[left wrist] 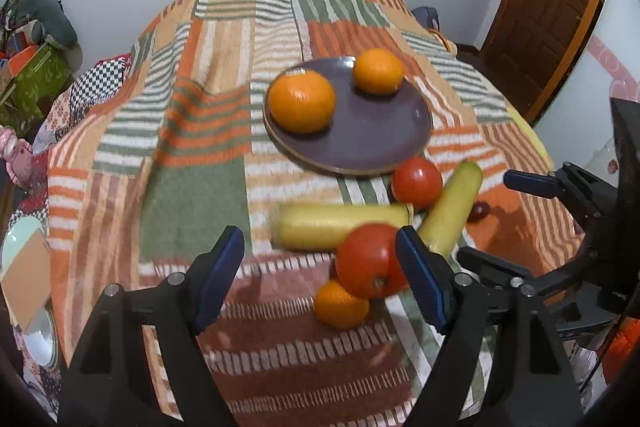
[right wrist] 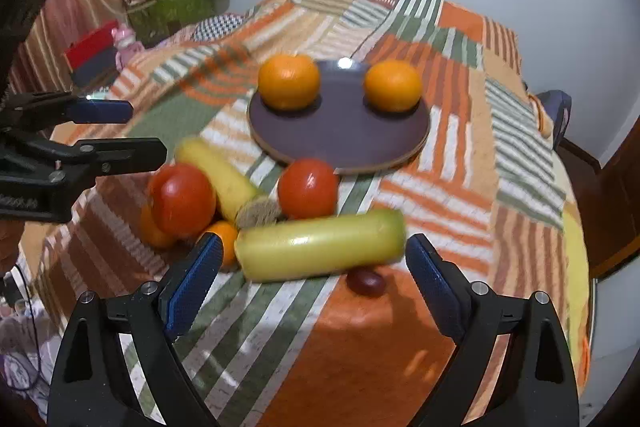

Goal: Organize fruits
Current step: 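Withdraw both tools from the plate back toward the fruit pile, then grasp the red tomato with left tool while right tool approaches yellow cylinder, then grasp the pale yellow cylinder upright with the right tool, then lower tomato onto plate with left tool while right tool carries cylinder there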

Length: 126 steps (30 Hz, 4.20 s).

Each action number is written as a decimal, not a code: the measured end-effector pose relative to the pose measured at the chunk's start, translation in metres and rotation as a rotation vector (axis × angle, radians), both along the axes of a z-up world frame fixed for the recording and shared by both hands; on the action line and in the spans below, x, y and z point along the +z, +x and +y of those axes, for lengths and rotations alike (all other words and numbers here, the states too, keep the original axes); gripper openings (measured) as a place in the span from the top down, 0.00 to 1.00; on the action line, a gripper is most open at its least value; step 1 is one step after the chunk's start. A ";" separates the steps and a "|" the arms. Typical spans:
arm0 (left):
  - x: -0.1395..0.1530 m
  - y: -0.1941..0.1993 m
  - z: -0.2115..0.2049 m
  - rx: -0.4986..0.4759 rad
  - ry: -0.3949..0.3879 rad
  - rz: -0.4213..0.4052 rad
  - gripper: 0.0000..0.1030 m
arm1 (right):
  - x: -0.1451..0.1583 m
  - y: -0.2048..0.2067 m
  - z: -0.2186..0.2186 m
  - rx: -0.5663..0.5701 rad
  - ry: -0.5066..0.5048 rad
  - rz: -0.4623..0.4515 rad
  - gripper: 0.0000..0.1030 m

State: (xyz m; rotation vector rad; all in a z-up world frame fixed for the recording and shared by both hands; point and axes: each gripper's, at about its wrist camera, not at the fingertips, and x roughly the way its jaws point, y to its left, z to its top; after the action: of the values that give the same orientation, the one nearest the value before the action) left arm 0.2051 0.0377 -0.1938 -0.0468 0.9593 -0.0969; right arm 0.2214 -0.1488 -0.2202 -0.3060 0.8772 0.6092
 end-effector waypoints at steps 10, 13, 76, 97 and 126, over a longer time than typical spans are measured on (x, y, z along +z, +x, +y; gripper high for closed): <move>-0.017 -0.004 -0.013 -0.021 -0.051 0.022 0.31 | -0.026 -0.002 0.009 0.008 -0.040 0.031 0.13; -0.020 -0.003 -0.017 -0.036 -0.065 0.031 0.34 | -0.023 -0.001 0.006 0.016 -0.030 0.030 0.22; -0.006 -0.010 0.049 0.123 -0.044 -0.055 0.53 | -0.004 0.076 -0.050 -0.236 0.256 0.223 0.67; 0.008 0.051 0.001 -0.002 -0.055 -0.056 0.53 | 0.047 0.088 -0.025 -0.174 0.250 0.047 0.67; -0.040 0.121 0.000 -0.022 -0.083 0.108 0.53 | -0.003 0.136 0.052 -0.098 0.155 0.166 0.67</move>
State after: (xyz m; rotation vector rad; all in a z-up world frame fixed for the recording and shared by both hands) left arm 0.3259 0.0374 -0.2339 -0.1185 1.0641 -0.1559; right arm 0.3573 -0.0964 -0.2230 -0.0722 0.9923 0.6139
